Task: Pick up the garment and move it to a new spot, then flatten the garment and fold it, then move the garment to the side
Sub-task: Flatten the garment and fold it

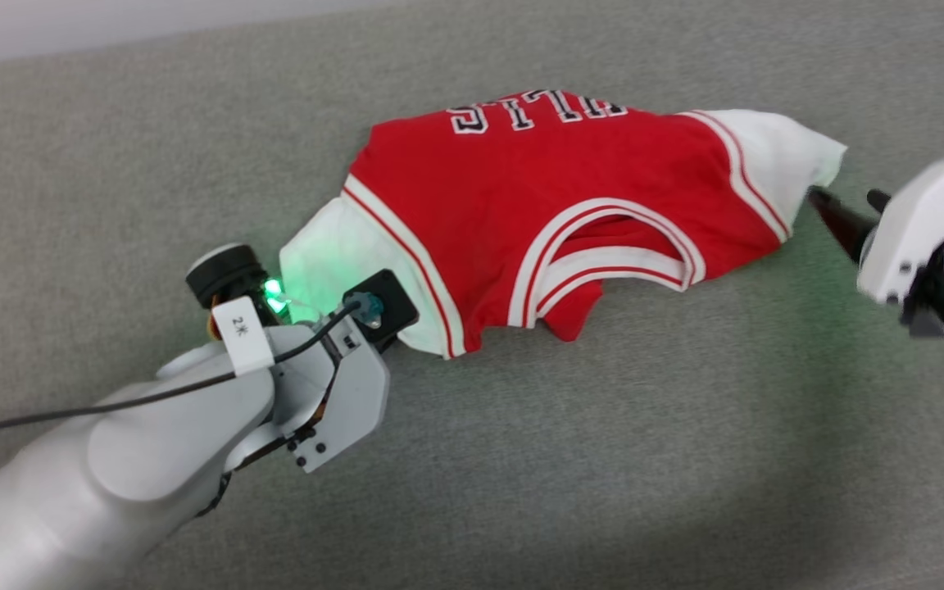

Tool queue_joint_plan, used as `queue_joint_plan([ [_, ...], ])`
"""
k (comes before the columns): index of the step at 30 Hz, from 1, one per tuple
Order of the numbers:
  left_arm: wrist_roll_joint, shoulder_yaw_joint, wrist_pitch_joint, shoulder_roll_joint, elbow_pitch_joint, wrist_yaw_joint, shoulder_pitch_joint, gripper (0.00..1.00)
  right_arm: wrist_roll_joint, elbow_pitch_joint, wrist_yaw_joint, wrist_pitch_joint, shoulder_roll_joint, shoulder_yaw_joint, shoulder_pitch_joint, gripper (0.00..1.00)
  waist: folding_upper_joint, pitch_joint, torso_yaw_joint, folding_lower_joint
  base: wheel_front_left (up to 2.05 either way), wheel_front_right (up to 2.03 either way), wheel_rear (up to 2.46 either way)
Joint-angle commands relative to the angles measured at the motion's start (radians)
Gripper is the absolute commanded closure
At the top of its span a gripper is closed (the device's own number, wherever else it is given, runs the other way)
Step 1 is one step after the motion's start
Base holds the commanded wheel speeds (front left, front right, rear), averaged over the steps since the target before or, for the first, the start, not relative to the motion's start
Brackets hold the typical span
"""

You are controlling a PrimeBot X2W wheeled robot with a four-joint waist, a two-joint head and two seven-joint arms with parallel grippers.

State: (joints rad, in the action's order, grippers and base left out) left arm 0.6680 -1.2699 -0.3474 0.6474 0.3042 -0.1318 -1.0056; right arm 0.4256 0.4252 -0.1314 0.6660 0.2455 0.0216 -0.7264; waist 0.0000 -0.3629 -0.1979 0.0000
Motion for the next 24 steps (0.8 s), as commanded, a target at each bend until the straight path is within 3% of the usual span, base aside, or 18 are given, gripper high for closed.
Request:
queue_joint_plan([
  [1,-0.008,-0.020,-0.008,-0.012,0.014,0.002,0.017,1.00,-0.001,0.028,0.001,0.012,-0.016,0.017,-0.032,0.00,0.0000,-0.019,0.019,0.0000,0.00,0.00,0.00],
  [9,-0.027,-0.023,-0.006,-0.029,0.002,0.002,0.009,1.00,-0.110,0.288,0.001,0.103,-0.057,0.132,-0.180,0.00,0.0000,-0.046,0.052,0.0000,0.00,0.00,0.00],
  [17,-0.031,-0.024,0.005,-0.040,-0.005,0.002,0.003,1.00,-0.168,0.419,0.001,0.077,-0.087,0.161,-0.234,0.00,0.0000,-0.058,0.068,0.0000,0.00,0.00,0.00],
  [18,-0.028,-0.024,0.009,-0.042,-0.003,0.002,0.001,1.00,-0.169,0.430,0.001,0.073,-0.087,0.163,-0.238,0.40,0.0000,-0.058,0.069,0.0000,0.00,0.00,0.00],
  [19,-0.021,-0.023,0.015,-0.044,0.000,0.002,-0.003,1.00,-0.171,0.439,0.001,0.068,-0.085,0.165,-0.241,0.73,0.0000,-0.058,0.071,0.0000,0.00,0.00,0.00],
  [20,-0.016,-0.023,0.023,-0.047,0.004,0.003,-0.007,1.00,-0.172,0.448,0.001,0.063,-0.085,0.166,-0.244,1.00,0.0000,-0.057,0.073,0.0000,0.00,0.00,0.00],
  [24,0.012,-0.019,0.061,-0.063,0.030,0.003,-0.018,1.00,-0.162,0.479,0.001,0.046,-0.078,0.168,-0.246,1.00,0.0000,-0.041,0.080,0.0000,0.00,0.00,0.00],
])
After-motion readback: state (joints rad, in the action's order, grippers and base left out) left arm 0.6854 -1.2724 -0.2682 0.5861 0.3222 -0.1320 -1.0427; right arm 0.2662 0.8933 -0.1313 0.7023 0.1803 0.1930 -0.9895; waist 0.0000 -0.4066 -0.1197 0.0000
